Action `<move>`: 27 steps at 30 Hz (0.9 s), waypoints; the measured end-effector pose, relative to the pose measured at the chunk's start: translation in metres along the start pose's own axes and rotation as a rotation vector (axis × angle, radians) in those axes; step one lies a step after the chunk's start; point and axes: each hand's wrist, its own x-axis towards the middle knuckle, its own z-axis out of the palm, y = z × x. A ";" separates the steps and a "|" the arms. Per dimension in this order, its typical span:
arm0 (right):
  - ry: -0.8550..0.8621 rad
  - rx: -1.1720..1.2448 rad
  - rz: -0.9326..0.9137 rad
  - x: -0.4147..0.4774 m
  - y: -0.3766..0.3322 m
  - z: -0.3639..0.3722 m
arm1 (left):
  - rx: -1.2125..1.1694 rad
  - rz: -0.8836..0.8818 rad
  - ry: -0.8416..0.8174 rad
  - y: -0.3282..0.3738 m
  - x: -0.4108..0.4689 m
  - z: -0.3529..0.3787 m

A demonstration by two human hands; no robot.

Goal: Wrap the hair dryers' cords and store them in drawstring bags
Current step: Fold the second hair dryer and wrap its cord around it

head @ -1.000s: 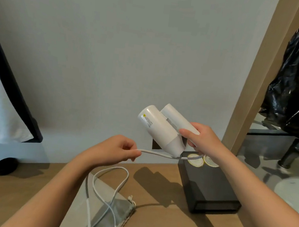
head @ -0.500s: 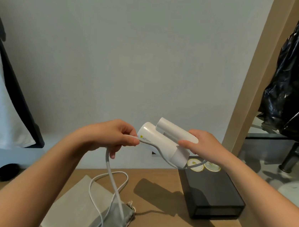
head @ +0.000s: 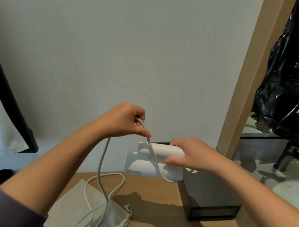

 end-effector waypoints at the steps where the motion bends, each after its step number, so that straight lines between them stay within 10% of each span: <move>1: -0.007 -0.014 -0.007 0.000 -0.002 0.001 | -0.009 0.014 -0.011 0.002 0.002 0.000; 19: -0.015 0.514 0.485 0.023 0.024 0.023 | -0.130 0.164 -0.049 -0.002 -0.004 0.007; 27: -0.053 0.133 0.293 0.019 0.020 0.043 | -0.173 0.054 0.128 -0.018 0.004 0.000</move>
